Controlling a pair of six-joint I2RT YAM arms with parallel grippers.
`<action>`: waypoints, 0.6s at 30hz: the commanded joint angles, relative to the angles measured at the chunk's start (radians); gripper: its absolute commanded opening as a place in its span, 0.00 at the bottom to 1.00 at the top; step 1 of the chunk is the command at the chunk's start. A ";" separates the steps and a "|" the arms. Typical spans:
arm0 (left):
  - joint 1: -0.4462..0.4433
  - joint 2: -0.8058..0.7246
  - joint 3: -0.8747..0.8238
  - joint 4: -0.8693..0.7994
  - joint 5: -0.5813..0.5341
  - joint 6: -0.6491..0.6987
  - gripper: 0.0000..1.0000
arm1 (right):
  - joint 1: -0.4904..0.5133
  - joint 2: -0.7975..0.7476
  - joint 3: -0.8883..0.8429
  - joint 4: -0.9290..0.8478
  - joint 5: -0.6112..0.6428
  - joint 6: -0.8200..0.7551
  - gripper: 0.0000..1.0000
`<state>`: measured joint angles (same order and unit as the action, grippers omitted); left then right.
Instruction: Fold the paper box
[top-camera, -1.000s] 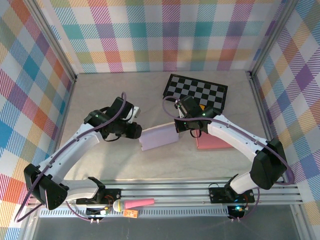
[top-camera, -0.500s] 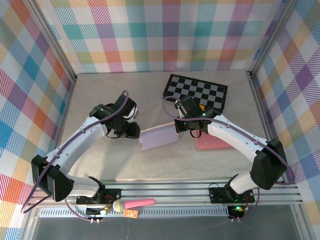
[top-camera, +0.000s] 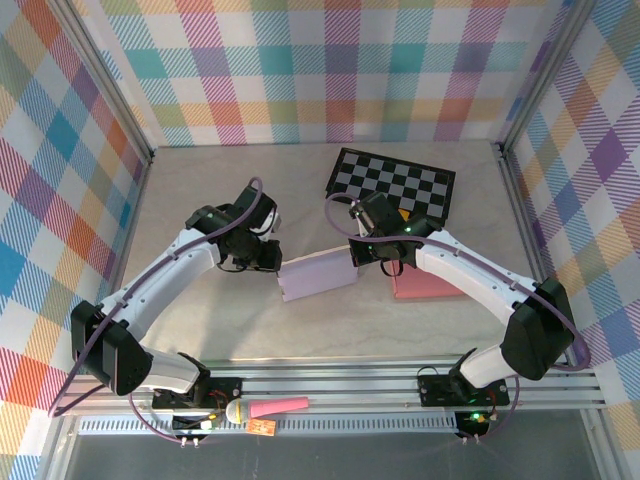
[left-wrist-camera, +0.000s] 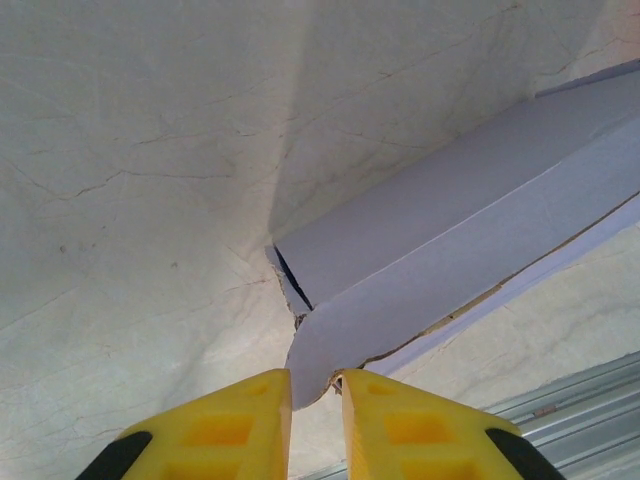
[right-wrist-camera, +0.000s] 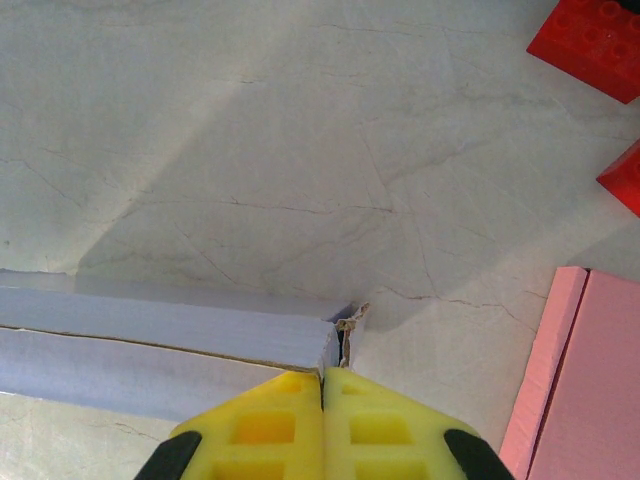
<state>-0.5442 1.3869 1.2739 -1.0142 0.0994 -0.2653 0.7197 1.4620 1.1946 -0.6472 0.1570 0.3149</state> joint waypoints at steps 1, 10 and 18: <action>0.013 0.011 -0.011 0.007 0.019 0.012 0.20 | 0.007 -0.005 -0.013 -0.049 -0.007 0.017 0.00; 0.013 -0.005 -0.011 -0.017 0.016 0.040 0.32 | 0.007 -0.006 -0.015 -0.052 -0.004 0.021 0.00; 0.013 -0.033 -0.033 -0.009 0.084 0.075 0.34 | 0.007 -0.004 -0.013 -0.054 -0.004 0.022 0.00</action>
<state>-0.5396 1.3655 1.2587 -1.0180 0.1352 -0.2195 0.7197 1.4620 1.1946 -0.6479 0.1642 0.3260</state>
